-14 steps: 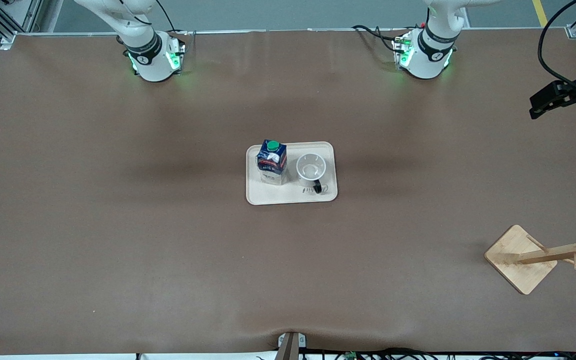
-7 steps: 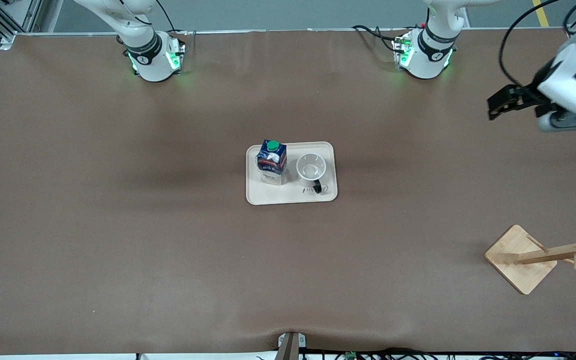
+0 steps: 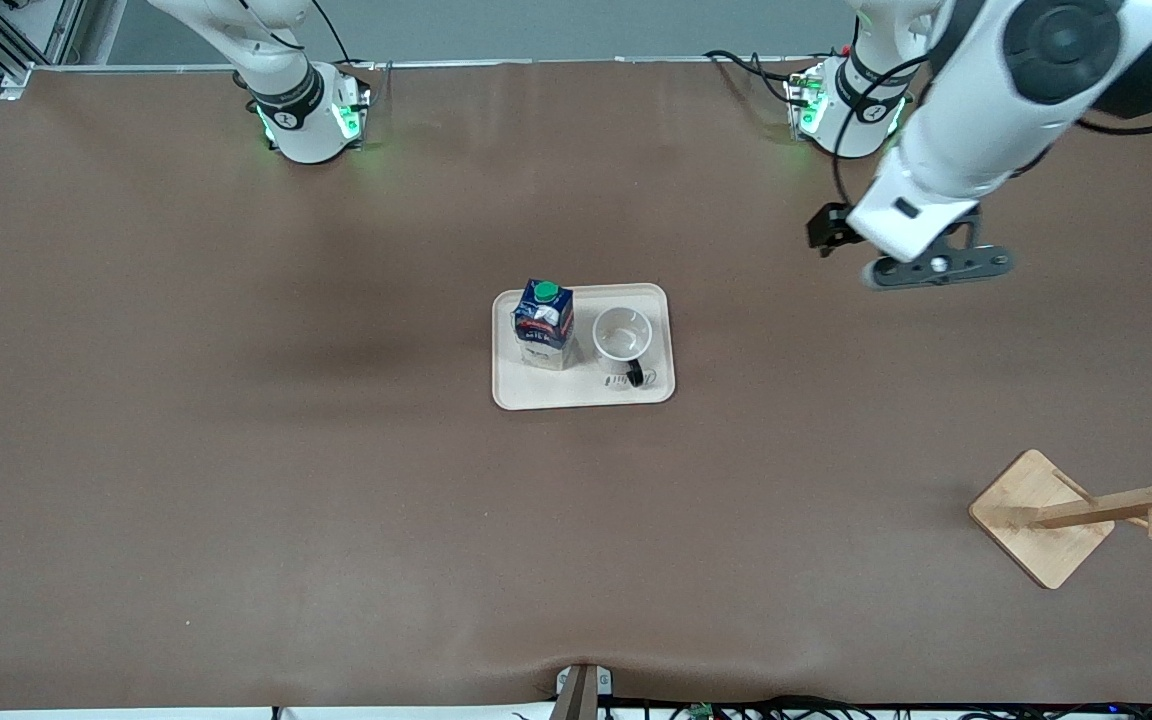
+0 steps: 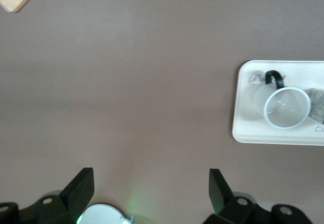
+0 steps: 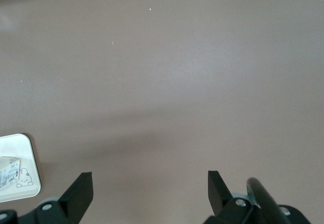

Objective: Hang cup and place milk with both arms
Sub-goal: 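Move the left gripper toward the white mug on the tray, then grasp the white mug rim with the left gripper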

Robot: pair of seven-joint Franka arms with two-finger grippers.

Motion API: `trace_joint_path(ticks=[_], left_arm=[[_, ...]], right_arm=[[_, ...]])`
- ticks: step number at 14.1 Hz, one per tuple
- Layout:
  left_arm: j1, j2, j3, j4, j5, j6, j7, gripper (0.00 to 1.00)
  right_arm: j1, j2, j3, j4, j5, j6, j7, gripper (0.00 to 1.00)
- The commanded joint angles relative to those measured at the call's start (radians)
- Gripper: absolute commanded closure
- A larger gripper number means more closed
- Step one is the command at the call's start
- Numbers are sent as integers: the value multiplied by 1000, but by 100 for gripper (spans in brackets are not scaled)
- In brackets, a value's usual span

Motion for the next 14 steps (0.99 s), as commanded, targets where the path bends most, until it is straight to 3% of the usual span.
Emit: trace_joint_path(ticks=[1,6,8,10,14], left_arm=[[14,-9,-46,-120,-14,170,-9,0],[-7,166,-110,-142,-14,356,-125,0],[-59,229,-113,-142,-6,420,-228,0],[-102,282,-113,-144,1,469,-344,7],[-156,375,-109,-148,24,581,-445,10]], right_arm=[[3,20,5,5,4,-9,-10,0],[6,23,5,7,4,-14,-10,0],[5,23,6,-4,7,-52,-3,0],[6,22,5,-4,24,-58,-3,0],[8,23,5,-11,26,-60,-2,0]])
